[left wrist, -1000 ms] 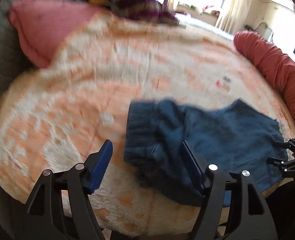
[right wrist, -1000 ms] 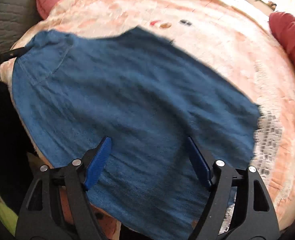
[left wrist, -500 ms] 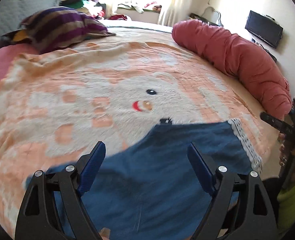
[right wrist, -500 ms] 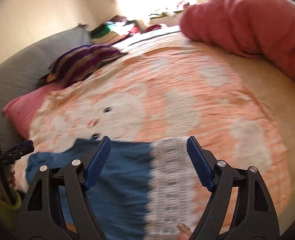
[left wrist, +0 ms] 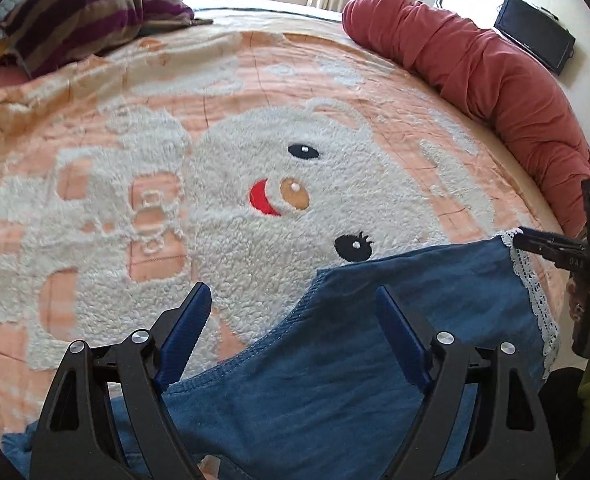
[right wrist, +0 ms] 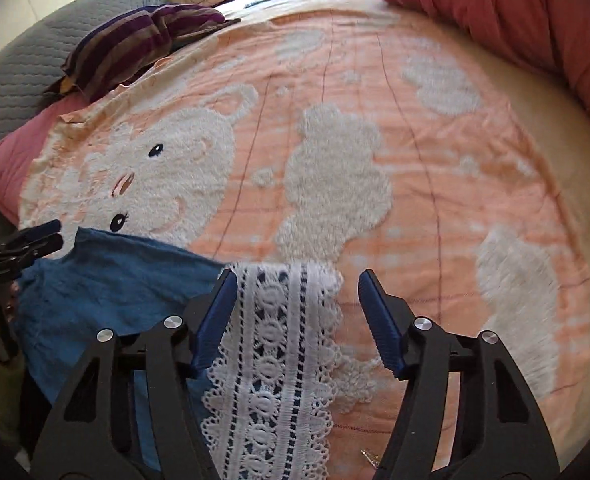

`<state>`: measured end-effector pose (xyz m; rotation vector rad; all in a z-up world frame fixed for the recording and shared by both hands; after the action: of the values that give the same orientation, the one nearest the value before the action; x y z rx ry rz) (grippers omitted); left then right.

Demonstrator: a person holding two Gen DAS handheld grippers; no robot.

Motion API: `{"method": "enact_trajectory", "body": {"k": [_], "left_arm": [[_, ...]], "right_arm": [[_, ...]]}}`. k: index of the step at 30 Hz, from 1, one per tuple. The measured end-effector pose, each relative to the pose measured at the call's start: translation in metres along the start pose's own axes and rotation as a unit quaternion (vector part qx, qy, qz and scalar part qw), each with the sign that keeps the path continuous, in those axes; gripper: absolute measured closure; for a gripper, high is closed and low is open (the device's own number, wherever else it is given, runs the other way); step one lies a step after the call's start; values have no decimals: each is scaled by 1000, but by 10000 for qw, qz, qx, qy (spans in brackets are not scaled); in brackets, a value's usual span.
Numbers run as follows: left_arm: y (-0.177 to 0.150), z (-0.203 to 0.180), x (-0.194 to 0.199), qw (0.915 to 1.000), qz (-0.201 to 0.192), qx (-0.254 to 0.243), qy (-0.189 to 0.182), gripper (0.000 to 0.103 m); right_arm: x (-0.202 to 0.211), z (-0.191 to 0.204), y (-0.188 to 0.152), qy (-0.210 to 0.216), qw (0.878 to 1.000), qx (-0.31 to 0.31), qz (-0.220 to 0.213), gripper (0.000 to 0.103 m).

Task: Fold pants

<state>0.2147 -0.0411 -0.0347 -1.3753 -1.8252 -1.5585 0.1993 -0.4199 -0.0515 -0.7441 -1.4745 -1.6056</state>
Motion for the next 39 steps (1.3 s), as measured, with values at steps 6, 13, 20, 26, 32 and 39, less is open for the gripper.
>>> {"method": "enact_trajectory", "body": {"k": [6, 13, 20, 26, 32, 39], "left_arm": [[-3, 2, -20, 9991, 136, 164, -372, 22], [-8, -10, -44, 9988, 253, -56, -425, 42], [-11, -36, -34, 9975, 81, -669, -210, 93], [5, -37, -21, 9977, -236, -636, -84, 94], [5, -25, -54, 9981, 27, -553, 273, 94], [4, -15, -47, 9988, -93, -366, 299, 71]], "right_arm": [[-15, -9, 0, 396, 9988, -277, 129, 50], [-27, 2, -6, 568, 9981, -29, 241, 72], [-4, 24, -9, 307, 9971, 667, -194, 87], [30, 34, 19, -88, 9908, 885, -1021, 88], [-27, 36, 30, -487, 9906, 1240, -307, 86], [-34, 19, 24, -916, 9906, 965, -331, 50]]}}
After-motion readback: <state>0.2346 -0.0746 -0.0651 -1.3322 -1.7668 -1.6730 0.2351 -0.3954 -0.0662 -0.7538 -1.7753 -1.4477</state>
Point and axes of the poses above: each gripper's, at about its wrist camera, not at the fingertips, and x roughly against the way its jaws point, z to its left, y to its top, the point moved 2 cm from there along -x, roughly the way its jaws point, and after that the axes turned 7 degrees about -y, right-handed, at the moved point
